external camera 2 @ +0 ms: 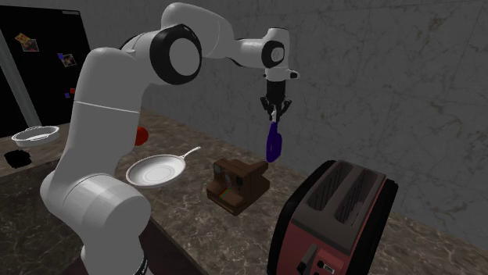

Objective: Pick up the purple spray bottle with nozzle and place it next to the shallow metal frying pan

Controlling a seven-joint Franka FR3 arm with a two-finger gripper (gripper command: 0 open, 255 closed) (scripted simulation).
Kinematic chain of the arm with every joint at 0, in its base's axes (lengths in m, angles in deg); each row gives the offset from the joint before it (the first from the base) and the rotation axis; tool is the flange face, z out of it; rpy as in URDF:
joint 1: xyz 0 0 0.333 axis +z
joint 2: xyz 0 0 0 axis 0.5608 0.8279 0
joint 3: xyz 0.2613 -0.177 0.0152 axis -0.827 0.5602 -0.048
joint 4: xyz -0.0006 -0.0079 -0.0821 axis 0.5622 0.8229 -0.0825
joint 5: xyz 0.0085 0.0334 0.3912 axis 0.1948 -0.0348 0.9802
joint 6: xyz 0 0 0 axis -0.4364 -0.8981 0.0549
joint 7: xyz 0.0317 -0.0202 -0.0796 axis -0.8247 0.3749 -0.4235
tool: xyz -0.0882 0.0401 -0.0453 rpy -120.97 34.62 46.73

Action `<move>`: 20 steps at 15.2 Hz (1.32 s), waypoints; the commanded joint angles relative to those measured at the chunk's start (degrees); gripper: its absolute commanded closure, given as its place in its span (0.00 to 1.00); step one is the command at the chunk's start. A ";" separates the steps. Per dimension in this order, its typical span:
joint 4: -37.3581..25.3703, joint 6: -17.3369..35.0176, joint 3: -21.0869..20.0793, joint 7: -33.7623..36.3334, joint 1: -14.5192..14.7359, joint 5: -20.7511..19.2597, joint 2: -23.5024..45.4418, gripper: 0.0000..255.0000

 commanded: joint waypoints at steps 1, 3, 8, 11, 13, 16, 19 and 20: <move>-1.61 -1.58 0.02 0.08 -0.06 -0.02 0.03 1.00; -3.21 -3.14 0.05 0.12 -0.15 -0.04 0.07 1.00; -7.70 -7.21 0.09 0.20 -0.46 0.01 0.48 1.00; -8.78 -8.55 -0.17 1.42 0.39 -0.22 0.19 1.00; -7.42 -8.08 -0.75 3.80 2.33 -0.73 -0.76 1.00; -6.14 -7.65 -1.68 7.41 5.11 -1.40 -1.70 1.00; -5.70 -7.52 -2.68 11.02 7.77 -1.98 -2.07 1.00; -5.74 -7.54 -3.03 12.22 8.62 -2.15 -2.07 1.00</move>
